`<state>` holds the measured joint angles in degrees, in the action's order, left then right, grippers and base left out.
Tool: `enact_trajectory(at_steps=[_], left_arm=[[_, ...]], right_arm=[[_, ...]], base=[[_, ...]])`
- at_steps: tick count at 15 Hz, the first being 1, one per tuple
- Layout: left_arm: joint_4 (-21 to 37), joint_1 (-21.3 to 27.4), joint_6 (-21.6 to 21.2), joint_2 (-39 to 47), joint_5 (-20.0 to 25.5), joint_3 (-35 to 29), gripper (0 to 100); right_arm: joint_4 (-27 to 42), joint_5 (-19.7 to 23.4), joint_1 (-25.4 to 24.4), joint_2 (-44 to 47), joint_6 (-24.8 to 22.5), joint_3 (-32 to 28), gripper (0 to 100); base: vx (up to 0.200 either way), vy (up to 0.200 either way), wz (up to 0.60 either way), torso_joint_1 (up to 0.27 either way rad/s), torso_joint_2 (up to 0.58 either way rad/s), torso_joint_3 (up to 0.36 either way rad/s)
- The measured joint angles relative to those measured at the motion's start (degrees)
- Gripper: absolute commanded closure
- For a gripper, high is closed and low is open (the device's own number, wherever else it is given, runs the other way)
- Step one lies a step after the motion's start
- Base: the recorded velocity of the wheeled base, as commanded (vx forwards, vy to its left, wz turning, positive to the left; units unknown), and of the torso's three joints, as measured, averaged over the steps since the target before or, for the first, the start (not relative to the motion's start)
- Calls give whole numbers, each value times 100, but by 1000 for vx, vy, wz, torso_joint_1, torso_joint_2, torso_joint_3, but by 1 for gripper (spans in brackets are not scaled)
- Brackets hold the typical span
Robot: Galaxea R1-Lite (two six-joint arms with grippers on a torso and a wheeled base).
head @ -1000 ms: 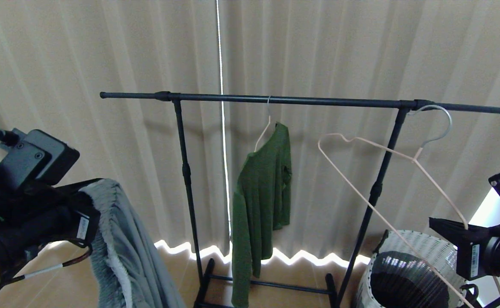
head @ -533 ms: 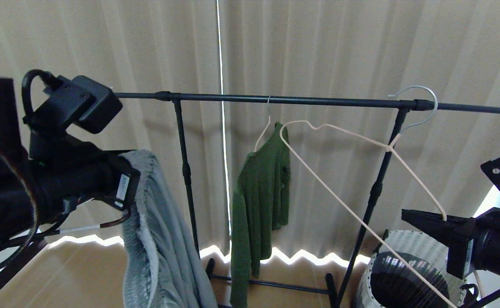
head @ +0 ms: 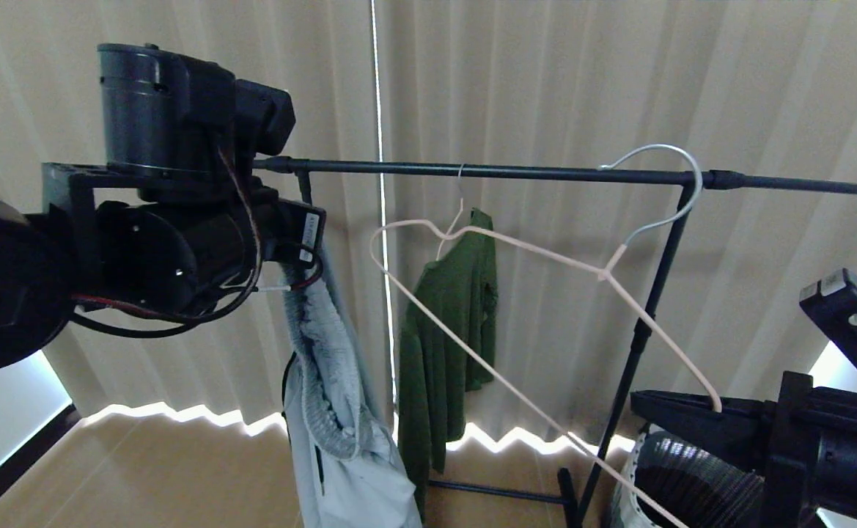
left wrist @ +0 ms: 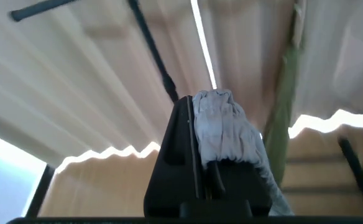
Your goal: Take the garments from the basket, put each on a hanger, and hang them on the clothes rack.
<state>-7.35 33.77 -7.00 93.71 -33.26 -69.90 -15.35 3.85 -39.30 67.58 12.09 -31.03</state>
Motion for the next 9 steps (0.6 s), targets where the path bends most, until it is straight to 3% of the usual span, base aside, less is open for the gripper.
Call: enact_trajectory(at_steps=[6, 9], left_arm=[[-20, -144, 172, 508, -471, -411, 100], [-28, -166, 172, 695, -500, -564, 100]], right_arm=[[16, 5, -300, 240, -22, -1, 100], [5, 6, -461, 334, -24, -28, 100]], base=[[0, 0, 0, 0, 0, 0], [0, 0, 0, 0, 0, 0]])
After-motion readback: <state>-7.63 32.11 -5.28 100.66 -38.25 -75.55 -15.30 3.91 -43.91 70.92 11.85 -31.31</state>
